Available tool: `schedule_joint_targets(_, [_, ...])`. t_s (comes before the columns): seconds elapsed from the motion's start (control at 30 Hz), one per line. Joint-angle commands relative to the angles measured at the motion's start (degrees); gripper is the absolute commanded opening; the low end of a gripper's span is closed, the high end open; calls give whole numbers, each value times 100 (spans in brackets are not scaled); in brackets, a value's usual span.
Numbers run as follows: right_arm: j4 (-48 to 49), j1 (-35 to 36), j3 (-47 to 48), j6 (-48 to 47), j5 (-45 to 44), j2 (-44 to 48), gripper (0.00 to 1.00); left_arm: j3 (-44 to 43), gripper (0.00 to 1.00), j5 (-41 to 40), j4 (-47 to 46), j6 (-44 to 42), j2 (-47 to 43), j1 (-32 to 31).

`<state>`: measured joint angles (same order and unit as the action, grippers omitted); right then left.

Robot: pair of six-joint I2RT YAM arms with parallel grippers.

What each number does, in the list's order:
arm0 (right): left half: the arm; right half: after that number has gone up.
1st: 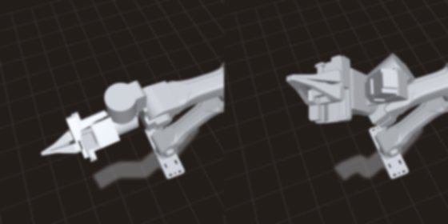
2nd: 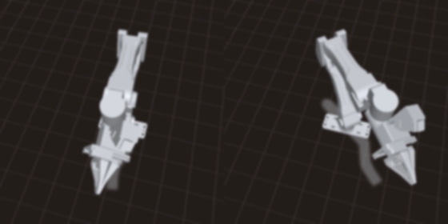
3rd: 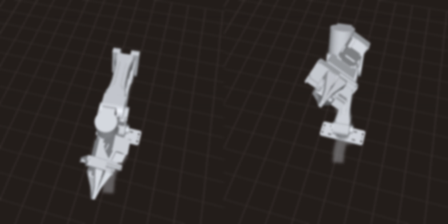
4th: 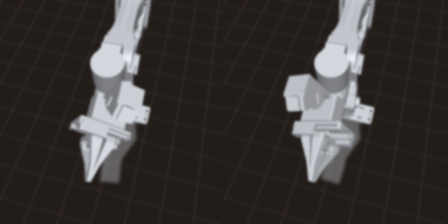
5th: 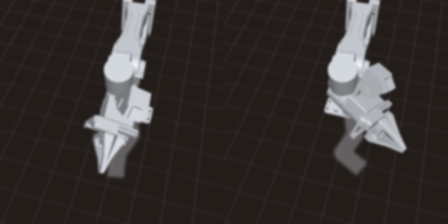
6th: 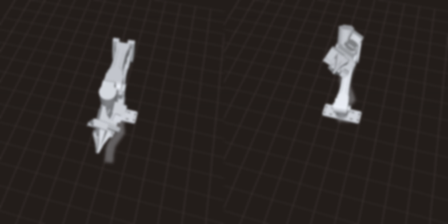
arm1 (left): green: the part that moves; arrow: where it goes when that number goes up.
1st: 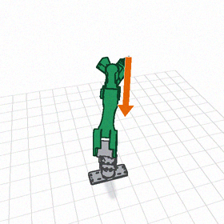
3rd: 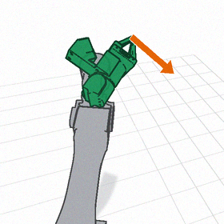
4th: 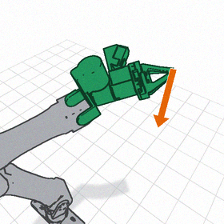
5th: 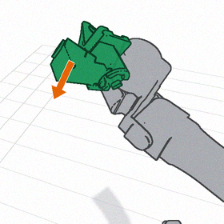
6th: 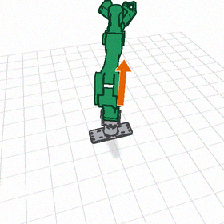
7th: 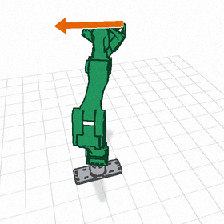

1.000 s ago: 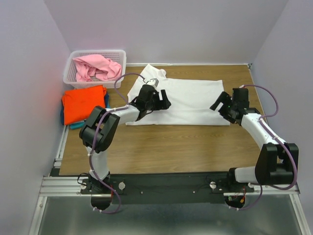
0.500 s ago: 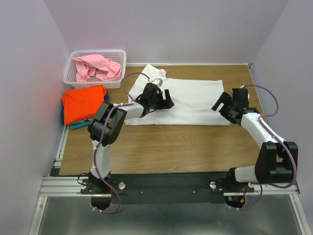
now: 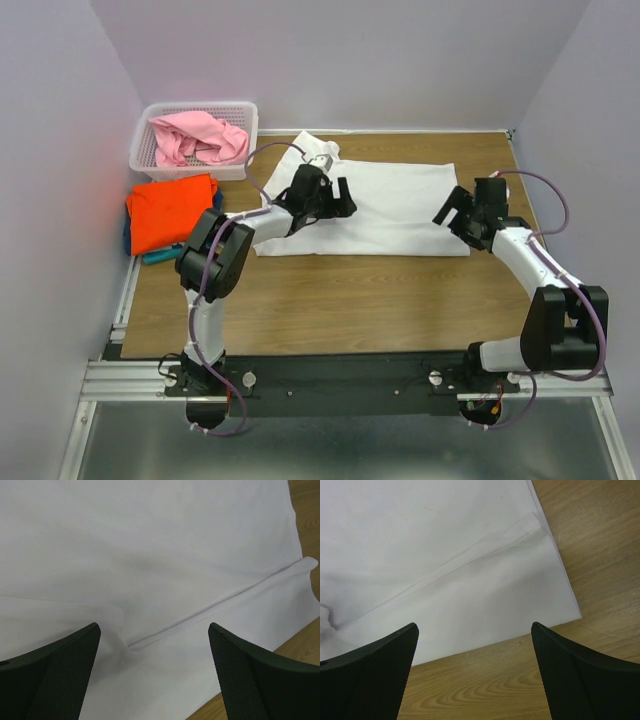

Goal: Fold and stack the t-shirts

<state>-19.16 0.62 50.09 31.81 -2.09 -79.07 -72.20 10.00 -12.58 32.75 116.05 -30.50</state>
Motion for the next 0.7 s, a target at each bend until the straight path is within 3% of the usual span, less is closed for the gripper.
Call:
schedule_joint_targets(0.0, [61, -36, 423, -123, 164, -144, 100, 22, 96, -445, 168, -252, -1012, -26])
schedule_joint_targets(0.4, [298, -36, 914, -52, 570, -1407, 100, 1909, 98, -1605, 186, -6, -2639, -9])
schedule_joint_targets(0.67, [386, -36, 1539, -79, 332, -2340, 100, 2255, 98, -1852, 194, 30, -2658, 88])
